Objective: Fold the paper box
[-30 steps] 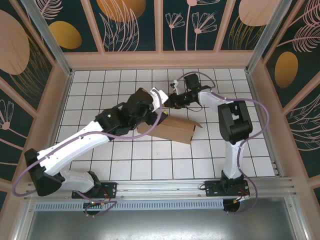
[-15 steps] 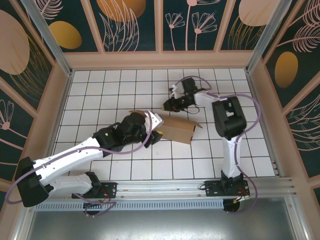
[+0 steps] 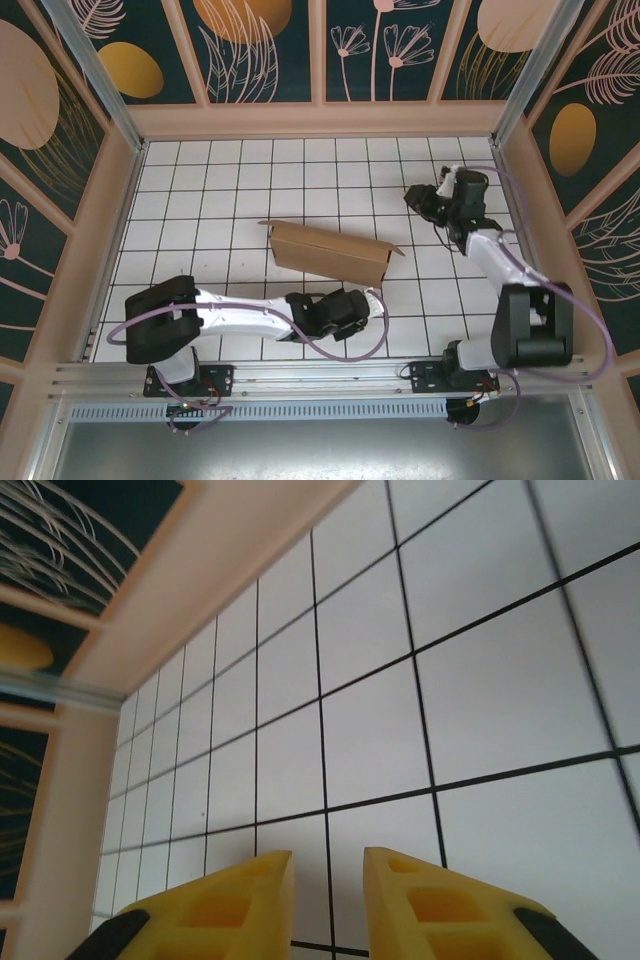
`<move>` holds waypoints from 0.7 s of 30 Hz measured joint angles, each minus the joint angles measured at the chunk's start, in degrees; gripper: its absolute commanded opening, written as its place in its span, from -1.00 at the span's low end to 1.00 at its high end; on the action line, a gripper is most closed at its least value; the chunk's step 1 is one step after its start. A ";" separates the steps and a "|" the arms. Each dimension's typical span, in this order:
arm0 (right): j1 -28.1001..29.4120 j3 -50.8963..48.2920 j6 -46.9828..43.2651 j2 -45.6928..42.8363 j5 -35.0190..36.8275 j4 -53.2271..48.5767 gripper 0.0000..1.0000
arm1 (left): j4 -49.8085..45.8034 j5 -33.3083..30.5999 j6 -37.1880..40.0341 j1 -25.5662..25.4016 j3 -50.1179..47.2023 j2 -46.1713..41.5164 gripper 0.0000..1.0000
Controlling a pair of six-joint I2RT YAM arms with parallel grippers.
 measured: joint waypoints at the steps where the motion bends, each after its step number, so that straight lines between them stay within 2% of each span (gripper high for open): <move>1: -0.31 -0.81 0.26 -1.97 0.85 0.00 -0.49 | 1.40 -2.25 0.76 -0.28 0.00 0.35 -0.94; 6: -0.42 -3.04 0.46 -7.08 3.45 -0.24 -0.51 | 8.52 -10.47 4.92 -1.99 0.07 3.32 -1.00; 14: -0.42 -5.88 0.61 -11.56 5.92 -1.07 -0.53 | 11.37 -13.09 7.87 -2.99 0.09 10.95 -1.00; 21: -0.42 -9.05 0.70 -13.92 6.38 -0.72 -0.55 | 14.23 -18.08 9.18 -2.97 2.40 15.82 -1.00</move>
